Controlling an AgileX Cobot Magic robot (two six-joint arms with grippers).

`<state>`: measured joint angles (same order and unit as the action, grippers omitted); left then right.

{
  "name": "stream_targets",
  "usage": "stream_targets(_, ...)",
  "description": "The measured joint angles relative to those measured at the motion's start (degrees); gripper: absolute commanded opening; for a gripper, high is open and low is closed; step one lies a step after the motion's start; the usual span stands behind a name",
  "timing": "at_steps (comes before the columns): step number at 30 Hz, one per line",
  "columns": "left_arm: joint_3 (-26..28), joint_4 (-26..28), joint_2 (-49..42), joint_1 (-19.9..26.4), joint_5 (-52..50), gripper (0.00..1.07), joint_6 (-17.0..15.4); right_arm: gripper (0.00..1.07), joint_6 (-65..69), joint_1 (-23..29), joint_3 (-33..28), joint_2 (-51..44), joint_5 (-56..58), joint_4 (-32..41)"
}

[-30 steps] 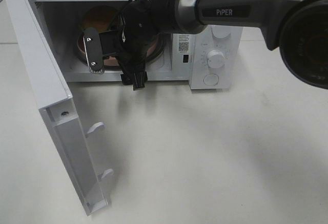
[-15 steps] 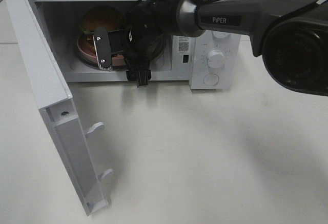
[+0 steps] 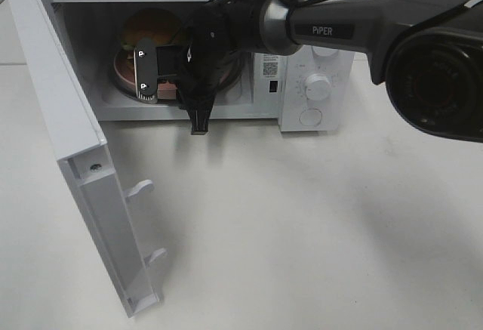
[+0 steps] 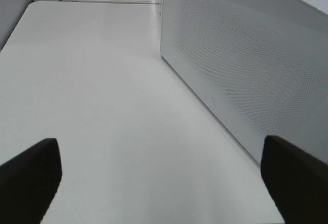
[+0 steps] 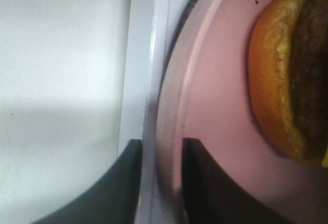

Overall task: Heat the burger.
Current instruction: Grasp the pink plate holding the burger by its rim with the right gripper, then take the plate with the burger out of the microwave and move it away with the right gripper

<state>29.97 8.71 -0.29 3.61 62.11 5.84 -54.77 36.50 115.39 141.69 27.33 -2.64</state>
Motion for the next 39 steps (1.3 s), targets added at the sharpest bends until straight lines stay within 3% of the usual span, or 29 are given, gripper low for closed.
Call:
stream_targets(21, 0.0, 0.0, 0.0, 0.0, 0.0, 0.98, 0.0, 0.00, -8.1, 0.6, -1.2, -4.4, 8.0, 4.6)
stream_targets(29, 0.0, 0.0, 0.0, 0.0, 0.0, 0.98, 0.0, 0.00, -12.5, 1.1, -11.7, -10.5, 5.0, 4.5)
stream_targets(32, 0.0, 0.0, 0.0, 0.0, 0.0, 0.98, 0.0, 0.00, -14.5, 1.1, -19.8, -14.4, 0.1, 3.7)
stream_targets(34, 0.0, 0.0, 0.0, 0.0, 0.0, 0.98, 0.0, 0.00, -15.2, 1.1, -21.3, -15.2, -1.0, 3.6)
stream_targets(39, 0.0, 0.0, 0.0, 0.0, 0.0, 0.98, 0.0, 0.00, -19.6, 1.3, -31.6, -20.7, -7.6, 2.1)
